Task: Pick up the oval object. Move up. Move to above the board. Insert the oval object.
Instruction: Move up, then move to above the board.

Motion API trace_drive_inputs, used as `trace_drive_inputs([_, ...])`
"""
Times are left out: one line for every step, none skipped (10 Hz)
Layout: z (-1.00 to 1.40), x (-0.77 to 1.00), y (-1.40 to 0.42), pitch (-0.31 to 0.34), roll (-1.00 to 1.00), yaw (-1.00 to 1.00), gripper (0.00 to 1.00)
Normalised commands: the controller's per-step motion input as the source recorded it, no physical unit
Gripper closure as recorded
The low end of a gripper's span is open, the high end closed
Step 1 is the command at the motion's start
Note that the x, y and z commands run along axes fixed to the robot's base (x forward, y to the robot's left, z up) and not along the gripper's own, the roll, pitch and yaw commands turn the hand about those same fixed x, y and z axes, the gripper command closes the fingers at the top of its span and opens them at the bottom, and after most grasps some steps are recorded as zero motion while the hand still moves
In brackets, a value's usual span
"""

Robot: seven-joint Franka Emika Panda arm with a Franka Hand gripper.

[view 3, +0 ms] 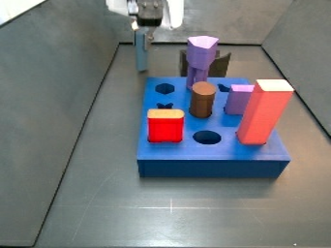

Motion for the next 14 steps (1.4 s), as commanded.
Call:
trace_drive_inputs([0.71, -0.08, 0.0, 0.039, 0.0, 0.02, 1.0])
trace_drive_inputs([0.59, -0.05, 0.01, 0.042, 0.01, 0.01, 1.0])
trace_drive_inputs([0.38, -0.03, 0.01, 0.042, 0.03, 0.0, 1.0])
trace_drive_inputs([0.27, -0.03, 0.0, 0.043, 0.04, 0.0, 1.0])
trace_drive_inputs([1.0, -0.57, -0.31, 0.057, -0.02, 0.04, 1.0])
trace_drive_inputs([1.0, -0.57, -0.31, 0.049, -0.02, 0.04, 1.0])
trace_drive_inputs([1.0, -0.52, -0.24, -0.007, 0.01, 0.04, 1.0])
trace_drive_inputs([1.0, -0.46, -0.18, -0.012, 0.03, 0.03, 1.0])
trace_drive_inputs([0.9, -0.33, -0.14, -0.007, 0.05, 0.02, 1.0])
trace_drive_inputs([0.75, -0.19, -0.09, 0.009, 0.07, 0.02, 1.0])
trace_drive_inputs([0.52, -0.07, -0.05, 0.049, 0.08, 0.01, 1.0])
trace_drive_inputs([0.34, -0.04, -0.03, 0.063, 0.09, 0.01, 1.0])
trace_drive_inputs([0.57, 0.43, -1.0, -0.014, 0.1, 1.0, 1.0])
trace_drive_inputs([0.54, 0.44, -1.0, -0.005, 0.11, 1.0, 1.0])
